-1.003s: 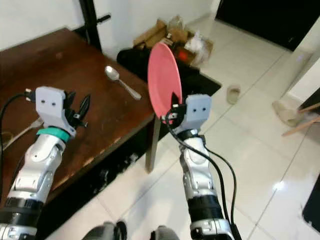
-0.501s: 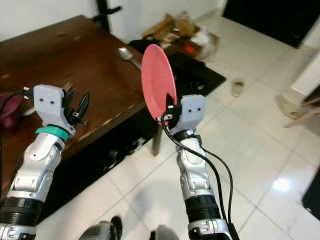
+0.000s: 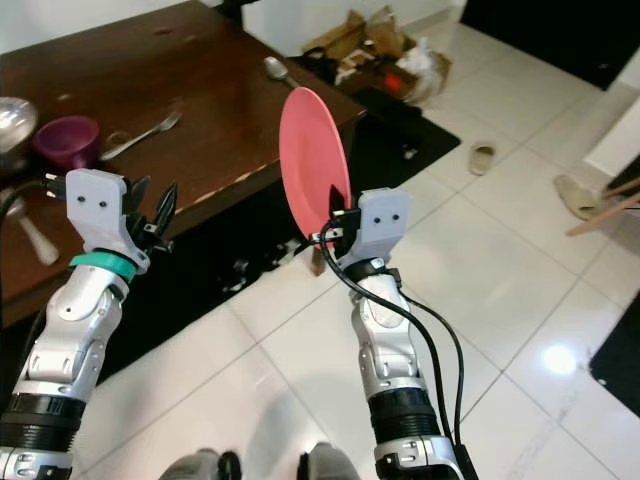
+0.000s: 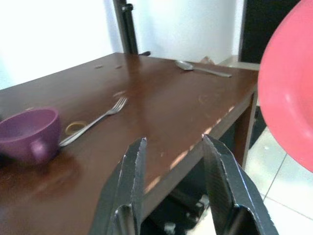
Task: Setting the table
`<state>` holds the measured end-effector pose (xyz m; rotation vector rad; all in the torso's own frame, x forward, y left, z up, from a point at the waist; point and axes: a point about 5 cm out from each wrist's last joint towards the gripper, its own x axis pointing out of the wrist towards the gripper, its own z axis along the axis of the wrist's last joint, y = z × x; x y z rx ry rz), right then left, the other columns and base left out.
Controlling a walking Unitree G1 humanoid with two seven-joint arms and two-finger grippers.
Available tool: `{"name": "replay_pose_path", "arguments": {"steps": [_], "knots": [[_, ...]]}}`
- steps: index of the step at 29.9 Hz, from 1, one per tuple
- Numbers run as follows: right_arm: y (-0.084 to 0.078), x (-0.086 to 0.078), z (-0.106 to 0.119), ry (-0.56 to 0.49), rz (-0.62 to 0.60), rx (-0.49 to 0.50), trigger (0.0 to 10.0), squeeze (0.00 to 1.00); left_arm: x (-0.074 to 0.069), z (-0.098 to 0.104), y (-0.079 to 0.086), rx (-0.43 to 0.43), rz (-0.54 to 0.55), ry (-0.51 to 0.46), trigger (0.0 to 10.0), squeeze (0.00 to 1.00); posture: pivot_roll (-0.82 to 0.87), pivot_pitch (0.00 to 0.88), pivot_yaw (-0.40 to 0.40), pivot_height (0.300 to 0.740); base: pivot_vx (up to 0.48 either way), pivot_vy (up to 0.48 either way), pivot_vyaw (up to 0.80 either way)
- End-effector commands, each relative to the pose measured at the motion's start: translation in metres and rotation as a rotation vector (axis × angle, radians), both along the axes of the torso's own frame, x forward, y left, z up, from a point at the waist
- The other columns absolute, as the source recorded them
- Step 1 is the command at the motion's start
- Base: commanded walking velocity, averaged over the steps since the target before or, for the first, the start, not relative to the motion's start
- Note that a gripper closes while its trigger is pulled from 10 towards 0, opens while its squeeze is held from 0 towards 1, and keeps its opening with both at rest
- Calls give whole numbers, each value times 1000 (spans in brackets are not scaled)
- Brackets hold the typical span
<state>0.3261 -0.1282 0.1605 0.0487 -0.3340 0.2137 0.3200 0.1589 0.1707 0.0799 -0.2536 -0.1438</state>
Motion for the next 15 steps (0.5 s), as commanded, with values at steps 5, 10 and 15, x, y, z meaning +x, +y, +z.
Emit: {"name": "replay_pose_path", "arguments": {"steps": [5, 10, 15], "knots": [[-4, -1, -3, 8, -9, -1, 10000, 0, -1, -3, -3, 1, -9, 15, 10000, 0, -36, 36, 68, 740, -367, 0, 100], [-4, -2, -3, 9, -7, -1, 10000, 0, -2, -3, -3, -1, -9, 16, 10000, 0, -35, 37, 67, 740, -367, 0, 510], [-4, -1, -3, 10, -6, 0, 10000, 0, -2, -4, -3, -2, -8, 17, 10000, 0, -35, 38, 67, 740, -367, 0, 568]]}}
